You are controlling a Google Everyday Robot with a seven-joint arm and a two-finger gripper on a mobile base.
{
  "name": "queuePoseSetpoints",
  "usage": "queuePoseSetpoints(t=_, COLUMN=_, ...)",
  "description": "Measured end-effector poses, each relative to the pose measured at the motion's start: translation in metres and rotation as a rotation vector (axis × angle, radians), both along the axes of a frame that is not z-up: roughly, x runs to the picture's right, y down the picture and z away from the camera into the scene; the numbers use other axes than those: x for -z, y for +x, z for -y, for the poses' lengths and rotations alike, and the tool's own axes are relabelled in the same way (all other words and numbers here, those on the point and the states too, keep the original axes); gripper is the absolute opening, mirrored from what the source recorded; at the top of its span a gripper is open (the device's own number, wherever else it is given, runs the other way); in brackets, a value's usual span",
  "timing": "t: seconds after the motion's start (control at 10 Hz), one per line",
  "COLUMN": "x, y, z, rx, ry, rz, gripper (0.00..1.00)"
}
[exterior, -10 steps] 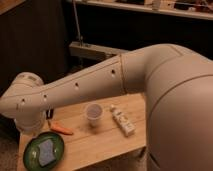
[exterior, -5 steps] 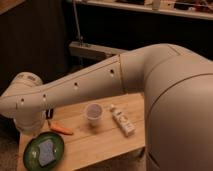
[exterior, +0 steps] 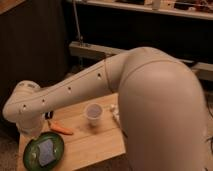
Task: Push the ceramic bowl across the table
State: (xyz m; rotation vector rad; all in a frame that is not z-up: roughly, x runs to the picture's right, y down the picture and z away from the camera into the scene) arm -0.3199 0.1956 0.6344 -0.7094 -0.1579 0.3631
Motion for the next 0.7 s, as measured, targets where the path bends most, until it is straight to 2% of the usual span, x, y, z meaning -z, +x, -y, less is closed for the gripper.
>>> queuePoseSetpoints(t=0.2, x=-0.02, y=-0.009, z=-0.008, rx=0.003, ry=0.009, rz=0.045, gripper=0.04)
queuePoseSetpoints(t=0.5, x=-0.036, y=-0.027, z=-0.009, rx=0.009, ry=0.001, rz=0.103, gripper=0.04)
queuePoseSetpoints(t=0.7, x=-0.042, y=-0.051, z=-0.022, rx=0.025, ry=-0.035, rz=0.153, gripper=0.04)
